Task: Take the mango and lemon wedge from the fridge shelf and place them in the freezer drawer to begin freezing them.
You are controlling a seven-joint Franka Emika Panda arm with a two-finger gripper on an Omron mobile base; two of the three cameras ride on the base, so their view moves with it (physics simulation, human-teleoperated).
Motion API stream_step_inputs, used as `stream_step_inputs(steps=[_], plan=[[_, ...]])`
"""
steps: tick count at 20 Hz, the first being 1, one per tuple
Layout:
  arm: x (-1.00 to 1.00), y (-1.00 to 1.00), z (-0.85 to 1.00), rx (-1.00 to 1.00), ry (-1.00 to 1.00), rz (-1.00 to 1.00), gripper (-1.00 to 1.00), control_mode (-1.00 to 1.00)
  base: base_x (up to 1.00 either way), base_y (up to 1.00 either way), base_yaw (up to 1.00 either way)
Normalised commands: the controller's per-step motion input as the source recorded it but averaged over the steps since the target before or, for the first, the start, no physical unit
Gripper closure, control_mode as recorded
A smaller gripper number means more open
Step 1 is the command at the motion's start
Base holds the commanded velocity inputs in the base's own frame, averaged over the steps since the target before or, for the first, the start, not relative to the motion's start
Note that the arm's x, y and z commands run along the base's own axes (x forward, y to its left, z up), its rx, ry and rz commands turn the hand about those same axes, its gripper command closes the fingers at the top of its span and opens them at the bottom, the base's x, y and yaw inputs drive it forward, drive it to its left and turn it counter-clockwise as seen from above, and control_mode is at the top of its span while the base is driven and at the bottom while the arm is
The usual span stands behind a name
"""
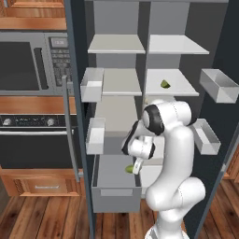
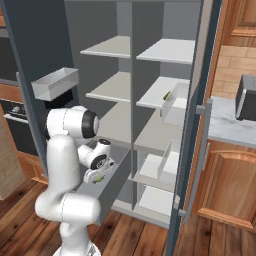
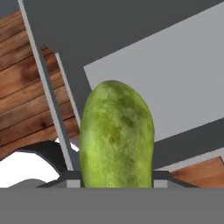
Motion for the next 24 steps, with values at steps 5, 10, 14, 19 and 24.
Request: stream_step_inputs(steps=[5, 10, 14, 19, 24], plan=[[0.32, 0.15, -0.44, 0.06, 0.03, 0.07, 1.0, -1.0, 0.0, 0.0, 0.0], [0.21, 0.19, -0.46, 0.02, 0.06, 0.04, 1.0, -1.0, 0.0, 0.0, 0.0], [0.17, 0.07, -0.44, 0.01, 0.06, 0.02, 1.0, -1.0, 0.0, 0.0, 0.0], [0.07, 0.1, -0.51, 0.0, 0.05, 0.02, 1.0, -1.0, 0.0, 0.0, 0.0], [-0.1, 0.19, -0.53, 0.0, 0.03, 0.03, 1.0, -1.0, 0.0, 0.0, 0.0]])
